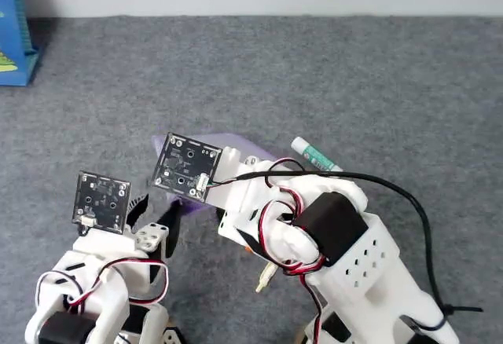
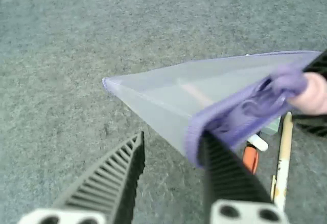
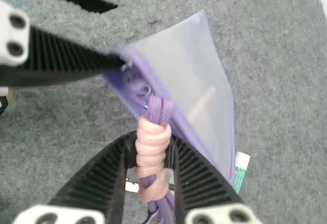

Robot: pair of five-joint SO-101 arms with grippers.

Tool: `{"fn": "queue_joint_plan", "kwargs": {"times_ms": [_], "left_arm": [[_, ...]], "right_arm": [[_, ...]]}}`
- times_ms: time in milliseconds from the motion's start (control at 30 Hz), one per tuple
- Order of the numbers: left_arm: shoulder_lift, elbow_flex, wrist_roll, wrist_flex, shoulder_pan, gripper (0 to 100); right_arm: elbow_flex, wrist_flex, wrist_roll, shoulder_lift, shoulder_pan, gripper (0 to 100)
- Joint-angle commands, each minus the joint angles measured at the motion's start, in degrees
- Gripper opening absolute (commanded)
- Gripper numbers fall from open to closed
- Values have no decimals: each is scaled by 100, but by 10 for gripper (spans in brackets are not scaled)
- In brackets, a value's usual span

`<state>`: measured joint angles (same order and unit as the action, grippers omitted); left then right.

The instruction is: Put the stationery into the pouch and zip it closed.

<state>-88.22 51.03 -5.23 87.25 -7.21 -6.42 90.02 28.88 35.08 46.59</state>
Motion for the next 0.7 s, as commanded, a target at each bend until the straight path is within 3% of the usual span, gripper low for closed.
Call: {"fn": "queue_joint_plan", "kwargs": {"times_ms": [0, 200, 367, 667], "left_arm": [[132, -13, 97, -149, 35, 100], [132, -22, 97, -149, 53, 14], [123, -66, 97, -123, 62, 13], [123, -75, 79, -105, 70, 12]], "right_arm": [[88, 31, -44, 374, -57, 9], [53, 57, -26, 945, -92, 9], [53, 435, -35, 1288, -127, 9], [-44, 532, 141, 1675, -1552, 9]]}}
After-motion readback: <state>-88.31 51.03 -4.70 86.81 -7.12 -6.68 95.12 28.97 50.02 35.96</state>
